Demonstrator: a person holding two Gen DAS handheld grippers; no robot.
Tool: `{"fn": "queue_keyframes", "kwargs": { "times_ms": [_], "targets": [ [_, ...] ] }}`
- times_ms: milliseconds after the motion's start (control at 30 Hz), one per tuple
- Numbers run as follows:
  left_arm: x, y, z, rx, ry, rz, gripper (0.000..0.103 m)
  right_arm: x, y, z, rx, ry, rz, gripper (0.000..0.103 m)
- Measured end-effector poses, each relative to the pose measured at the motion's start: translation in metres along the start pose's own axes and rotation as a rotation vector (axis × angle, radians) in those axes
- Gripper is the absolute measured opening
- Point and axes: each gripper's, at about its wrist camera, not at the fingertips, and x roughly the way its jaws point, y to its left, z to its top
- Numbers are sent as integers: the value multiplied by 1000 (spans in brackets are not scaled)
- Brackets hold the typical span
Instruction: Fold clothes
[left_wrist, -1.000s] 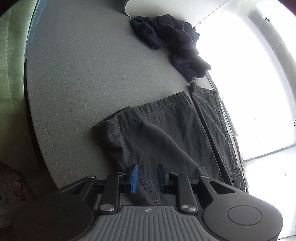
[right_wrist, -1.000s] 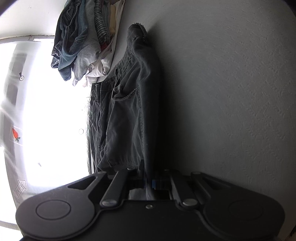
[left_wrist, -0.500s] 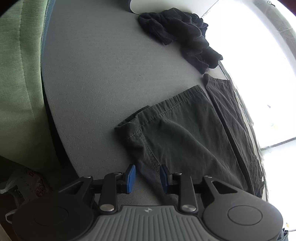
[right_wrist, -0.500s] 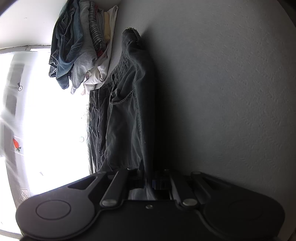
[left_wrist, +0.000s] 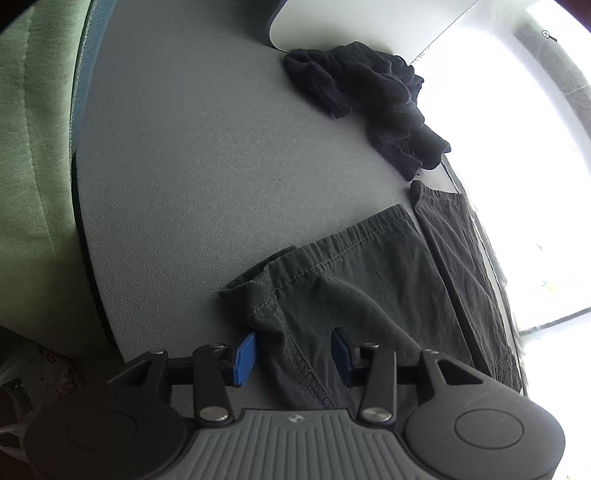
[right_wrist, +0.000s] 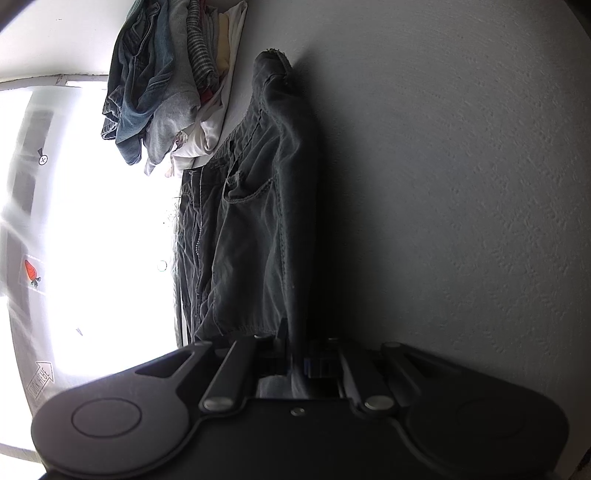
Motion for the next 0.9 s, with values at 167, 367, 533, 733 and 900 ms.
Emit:
{"fn": "queue_keyframes", "kwargs": {
  "times_ms": [167,367,533,733,900],
  "targets": [
    [2,-1,-5,27,-30,55,10,0,9,1,-35,8,-37,4],
    [-12,-7,2,11,-69,-34,2,-7,46,-1,-220,2,-73,6],
    [-35,-29,11,24,-132,-120,2,-26,90,-6,-362,-21,19,5],
    [-78,-81,38,63,-237,-281,1,-49,146,-5,-432,-54,153,5],
    [-113,-113,57,61,-322,-386,1,-73,182,2,-439,-76,268,5]
  ]
}}
